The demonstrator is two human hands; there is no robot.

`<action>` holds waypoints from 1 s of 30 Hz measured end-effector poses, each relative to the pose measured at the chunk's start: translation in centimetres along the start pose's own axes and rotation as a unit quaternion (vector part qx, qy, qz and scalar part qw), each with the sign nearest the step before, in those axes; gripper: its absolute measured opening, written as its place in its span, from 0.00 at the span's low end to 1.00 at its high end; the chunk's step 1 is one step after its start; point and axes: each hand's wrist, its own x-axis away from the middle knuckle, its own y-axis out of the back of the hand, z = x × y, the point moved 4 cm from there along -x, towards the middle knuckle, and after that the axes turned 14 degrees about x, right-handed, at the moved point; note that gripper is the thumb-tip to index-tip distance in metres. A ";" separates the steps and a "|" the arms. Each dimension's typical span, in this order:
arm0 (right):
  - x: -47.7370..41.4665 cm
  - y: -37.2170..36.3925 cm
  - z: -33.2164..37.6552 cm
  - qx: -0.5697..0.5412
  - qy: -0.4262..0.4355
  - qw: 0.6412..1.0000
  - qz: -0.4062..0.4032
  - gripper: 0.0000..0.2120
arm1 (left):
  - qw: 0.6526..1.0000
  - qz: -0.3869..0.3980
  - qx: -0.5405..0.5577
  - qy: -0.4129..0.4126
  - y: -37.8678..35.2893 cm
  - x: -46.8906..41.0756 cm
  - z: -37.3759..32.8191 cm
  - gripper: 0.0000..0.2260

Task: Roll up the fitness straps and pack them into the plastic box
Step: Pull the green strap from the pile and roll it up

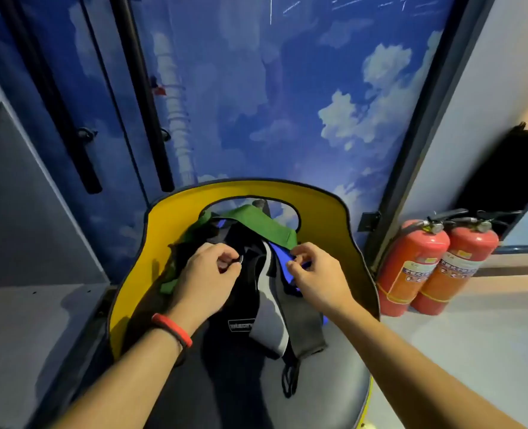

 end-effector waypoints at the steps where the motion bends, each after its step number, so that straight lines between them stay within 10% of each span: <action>1: -0.5 -0.4 -0.3 0.007 -0.004 1.000 0.002 0.07 | 1.000 0.001 -0.022 -0.009 -0.2 -0.7 0.4 0.05; 30: -3.1 -6.2 -3.2 0.261 0.057 0.948 0.175 0.29 | 0.964 0.102 -0.247 -0.002 -2.8 -3.4 5.5 0.27</action>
